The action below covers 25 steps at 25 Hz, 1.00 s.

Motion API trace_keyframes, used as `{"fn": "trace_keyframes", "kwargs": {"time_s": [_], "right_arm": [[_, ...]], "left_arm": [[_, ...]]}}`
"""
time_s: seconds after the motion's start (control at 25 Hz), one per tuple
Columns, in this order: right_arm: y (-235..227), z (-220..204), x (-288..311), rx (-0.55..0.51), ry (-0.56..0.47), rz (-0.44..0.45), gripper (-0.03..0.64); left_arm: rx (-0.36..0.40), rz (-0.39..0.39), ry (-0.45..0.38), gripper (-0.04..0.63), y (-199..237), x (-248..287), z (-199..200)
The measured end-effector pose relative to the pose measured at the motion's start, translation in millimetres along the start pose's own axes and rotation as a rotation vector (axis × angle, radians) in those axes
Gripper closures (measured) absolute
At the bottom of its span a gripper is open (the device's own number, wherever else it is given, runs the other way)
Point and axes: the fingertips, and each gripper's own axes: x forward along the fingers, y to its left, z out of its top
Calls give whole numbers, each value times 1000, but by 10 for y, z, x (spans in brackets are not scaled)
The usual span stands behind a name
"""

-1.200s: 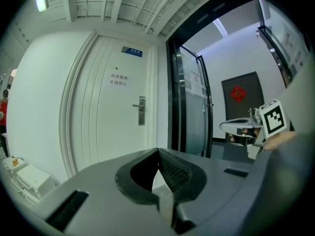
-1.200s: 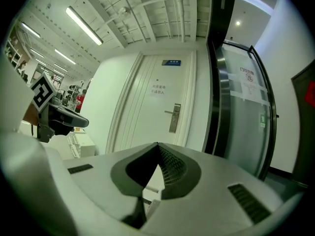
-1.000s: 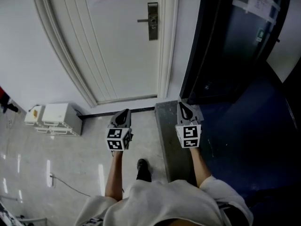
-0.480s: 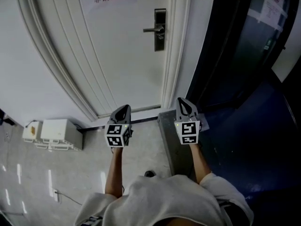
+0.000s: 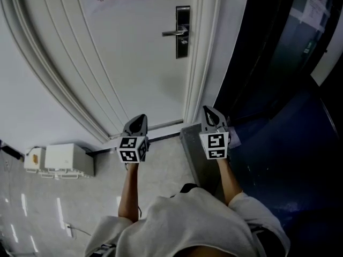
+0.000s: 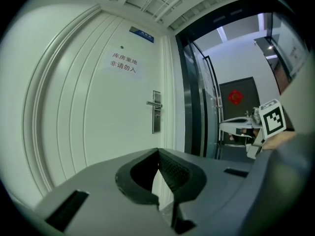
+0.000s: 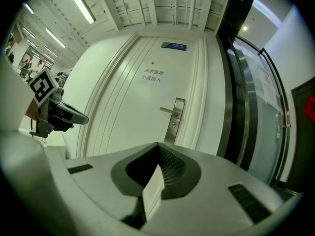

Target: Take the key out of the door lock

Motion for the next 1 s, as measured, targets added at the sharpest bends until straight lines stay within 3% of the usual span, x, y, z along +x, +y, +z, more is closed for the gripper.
{"fn": "trace_keyframes", "kwargs": {"time_s": [0.48,1.0], "right_arm": [[-160,-265,576,8,17,9,594],[-787,-316,2110,15,-12,61,594]], "left_arm": [[4,-5,14,577,140,606,-84],[11,52,16,577,596,2031,235]]}}
